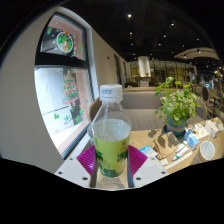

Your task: Pour water

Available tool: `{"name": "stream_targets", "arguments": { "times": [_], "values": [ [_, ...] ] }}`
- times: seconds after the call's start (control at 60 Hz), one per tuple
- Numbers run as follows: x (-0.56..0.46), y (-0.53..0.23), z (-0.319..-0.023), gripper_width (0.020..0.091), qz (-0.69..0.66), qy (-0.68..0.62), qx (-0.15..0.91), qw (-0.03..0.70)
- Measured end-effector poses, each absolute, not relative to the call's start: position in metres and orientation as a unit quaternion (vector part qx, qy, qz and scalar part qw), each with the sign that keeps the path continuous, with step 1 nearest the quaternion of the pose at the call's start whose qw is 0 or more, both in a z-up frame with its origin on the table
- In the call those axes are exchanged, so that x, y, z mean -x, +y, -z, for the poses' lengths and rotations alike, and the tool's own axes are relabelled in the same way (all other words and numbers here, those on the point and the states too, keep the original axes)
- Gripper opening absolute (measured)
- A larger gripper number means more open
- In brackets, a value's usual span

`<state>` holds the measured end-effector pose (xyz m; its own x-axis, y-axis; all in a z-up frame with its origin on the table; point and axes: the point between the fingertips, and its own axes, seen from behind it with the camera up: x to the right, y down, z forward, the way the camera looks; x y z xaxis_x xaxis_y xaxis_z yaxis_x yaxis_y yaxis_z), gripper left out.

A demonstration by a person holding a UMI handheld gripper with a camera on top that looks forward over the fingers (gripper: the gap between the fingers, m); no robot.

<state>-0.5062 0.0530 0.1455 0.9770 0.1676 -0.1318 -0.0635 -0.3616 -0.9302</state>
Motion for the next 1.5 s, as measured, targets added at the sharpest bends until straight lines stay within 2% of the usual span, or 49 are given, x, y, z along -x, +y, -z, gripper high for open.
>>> {"name": "stream_targets", "arguments": {
  "times": [0.15,0.217,0.367,0.5,0.733,0.867,1.0,1.133,1.3,1.5],
  "values": [
    [0.492,0.035,-0.214,0.0419,-0.229,0.051,0.789,0.568],
    [0.48,0.029,-0.236,0.0419,-0.299,0.103,0.772,0.551],
    [0.451,0.021,-0.264,0.0419,-0.454,0.236,0.709,0.485],
    [0.411,0.022,-0.27,0.0414,-0.577,0.363,0.61,0.404],
    [0.36,0.025,-0.239,0.0416,-0.662,0.48,0.49,0.302],
    [0.347,0.029,-0.217,0.0414,-0.674,0.517,0.458,0.263],
    [0.349,0.024,-0.213,0.0415,-0.675,0.513,0.47,0.246],
    [0.352,0.014,-0.225,0.0414,-0.639,0.457,0.551,0.282],
    [0.331,0.009,-0.261,0.0419,-0.536,0.321,0.677,0.389],
    [0.241,0.015,-0.299,0.0423,-0.327,0.159,0.764,0.533]
  ]
}}
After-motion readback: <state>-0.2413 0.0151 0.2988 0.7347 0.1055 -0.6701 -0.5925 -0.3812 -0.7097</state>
